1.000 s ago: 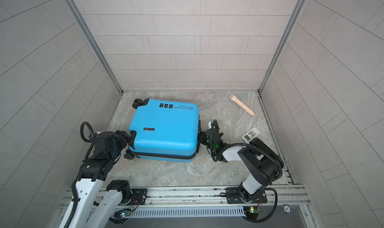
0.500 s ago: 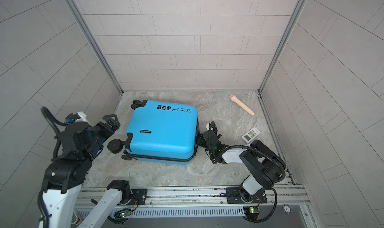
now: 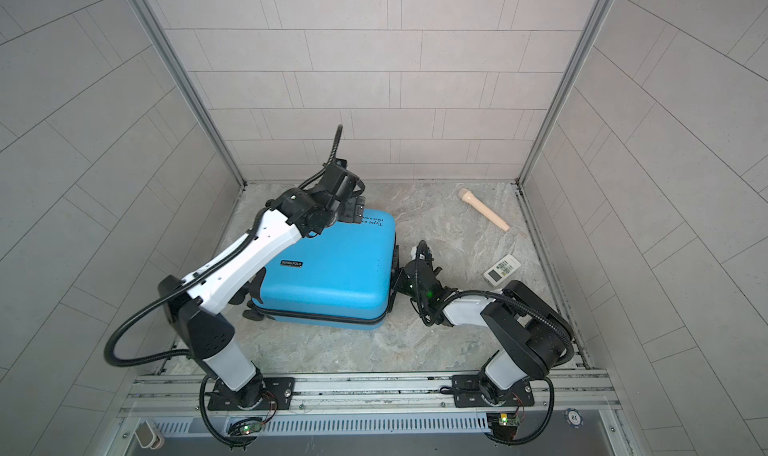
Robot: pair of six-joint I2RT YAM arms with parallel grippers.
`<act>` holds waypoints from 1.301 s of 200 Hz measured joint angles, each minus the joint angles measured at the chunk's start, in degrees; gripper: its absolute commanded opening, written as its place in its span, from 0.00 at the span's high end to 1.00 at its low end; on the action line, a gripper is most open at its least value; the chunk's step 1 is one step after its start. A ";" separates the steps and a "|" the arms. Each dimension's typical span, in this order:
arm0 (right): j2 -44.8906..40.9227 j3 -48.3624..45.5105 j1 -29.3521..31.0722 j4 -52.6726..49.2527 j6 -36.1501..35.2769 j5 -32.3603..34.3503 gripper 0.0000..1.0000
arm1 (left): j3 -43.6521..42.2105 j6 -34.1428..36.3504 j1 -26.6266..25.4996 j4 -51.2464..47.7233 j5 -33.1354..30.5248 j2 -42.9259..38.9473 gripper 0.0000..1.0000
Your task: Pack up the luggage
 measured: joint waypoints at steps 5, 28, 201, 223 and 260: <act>0.02 0.11 -0.02 -0.20 -0.17 -0.09 1.00 | 1.42 0.39 0.00 -0.55 0.15 1.70 0.00; 0.17 0.35 -0.02 -0.48 -0.55 -0.28 1.00 | 8.39 1.33 0.00 -2.29 0.39 8.33 0.00; 0.61 3.17 0.39 -4.90 -8.28 -4.59 0.50 | 5.62 -5.55 4.02 10.75 6.91 18.29 0.25; -5.03 2.91 0.37 -12.61 -12.02 -4.28 0.42 | 2.99 -6.29 5.11 13.75 7.41 18.01 0.26; -16.94 2.91 -3.56 -24.52 -19.02 -1.92 0.41 | 1.66 -6.62 6.34 15.74 8.66 18.01 0.22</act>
